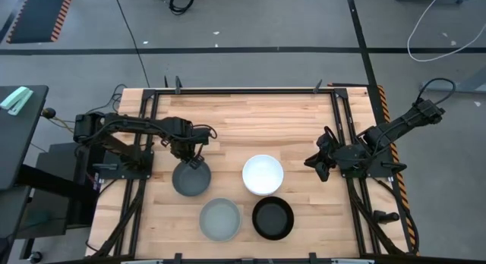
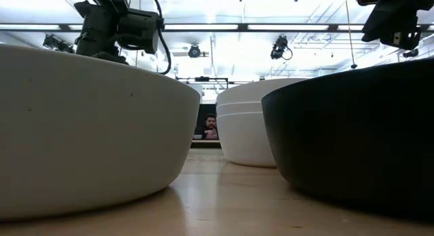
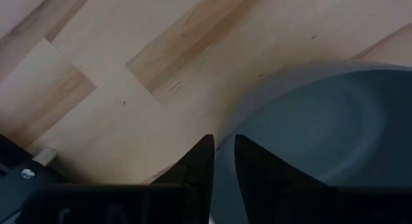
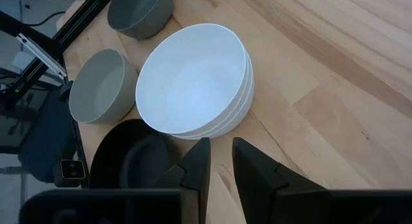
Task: Nest bowls inside each other
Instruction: Stack the dark gray bowl on top of the white bowl
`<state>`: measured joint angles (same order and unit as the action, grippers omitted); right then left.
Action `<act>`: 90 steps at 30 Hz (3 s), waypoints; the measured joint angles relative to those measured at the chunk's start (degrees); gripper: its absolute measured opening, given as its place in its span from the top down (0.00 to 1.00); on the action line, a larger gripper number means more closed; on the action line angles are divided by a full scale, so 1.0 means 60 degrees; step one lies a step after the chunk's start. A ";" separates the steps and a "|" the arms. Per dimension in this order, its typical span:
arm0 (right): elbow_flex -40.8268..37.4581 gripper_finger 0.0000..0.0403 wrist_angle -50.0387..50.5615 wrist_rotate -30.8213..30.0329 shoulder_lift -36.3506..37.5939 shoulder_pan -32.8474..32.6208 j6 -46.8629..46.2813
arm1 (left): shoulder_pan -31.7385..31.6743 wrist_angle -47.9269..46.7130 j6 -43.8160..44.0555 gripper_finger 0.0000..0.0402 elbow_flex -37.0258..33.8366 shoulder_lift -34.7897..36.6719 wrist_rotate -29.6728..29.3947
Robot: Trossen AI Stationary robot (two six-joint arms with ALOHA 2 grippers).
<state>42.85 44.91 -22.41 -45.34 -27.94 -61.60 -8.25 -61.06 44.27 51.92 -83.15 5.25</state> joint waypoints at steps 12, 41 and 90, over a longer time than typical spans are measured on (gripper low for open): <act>0.0000 0.82 -0.0007 0.0000 0.0000 0.0000 0.0000 | 0.0015 0.0918 0.0266 0.77 -0.1200 -0.0007 0.0805; 0.0000 0.82 0.0004 -0.0241 -0.0045 0.0001 0.0047 | -0.0074 0.1240 0.0271 0.98 -0.1170 0.0076 0.1021; -0.0004 0.82 0.0586 -0.0186 -0.0465 0.0007 0.0546 | 0.0107 -0.1830 -0.1097 0.98 0.7507 -0.2074 -0.0077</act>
<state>42.83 48.42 -23.53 -48.13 -27.90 -58.33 -7.61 -72.04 37.69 96.96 -95.60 4.79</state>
